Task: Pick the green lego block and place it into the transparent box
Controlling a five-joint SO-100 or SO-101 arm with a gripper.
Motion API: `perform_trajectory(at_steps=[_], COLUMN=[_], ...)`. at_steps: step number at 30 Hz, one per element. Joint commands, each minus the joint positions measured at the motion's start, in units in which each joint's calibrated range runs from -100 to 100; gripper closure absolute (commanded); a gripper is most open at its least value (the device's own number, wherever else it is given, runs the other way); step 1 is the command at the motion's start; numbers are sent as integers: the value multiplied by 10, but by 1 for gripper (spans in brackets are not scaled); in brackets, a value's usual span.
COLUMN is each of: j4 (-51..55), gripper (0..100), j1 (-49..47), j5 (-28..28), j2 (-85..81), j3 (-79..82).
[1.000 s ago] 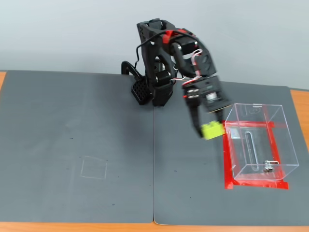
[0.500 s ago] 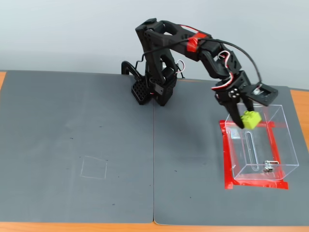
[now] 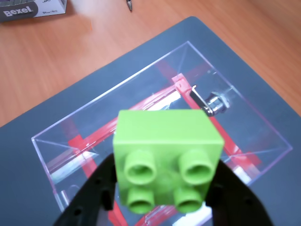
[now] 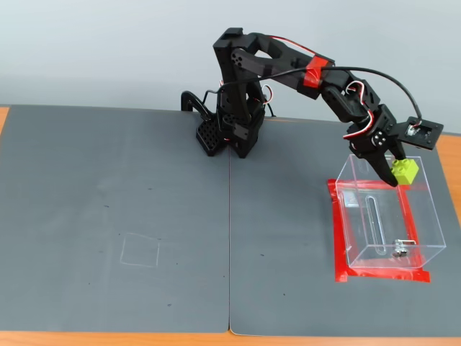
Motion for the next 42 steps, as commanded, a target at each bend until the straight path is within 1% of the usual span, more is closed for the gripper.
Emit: perform_trajectory(at_steps=[1,7,13,32,34,35,37,42], j4=[-19,-27,-27,-23,-20,-20,-20,-21], gripper=[83,83,73,73,76,82,89,97], j1=[-3,-7,-8,0,9,15,20,61], j5=[-2,-3,-3,-1,-1,-1,0,1], j2=[0,10,14,4,4,3,-5,-56], j3=[-11,-11,-12,-7,-8,-10,-11,17])
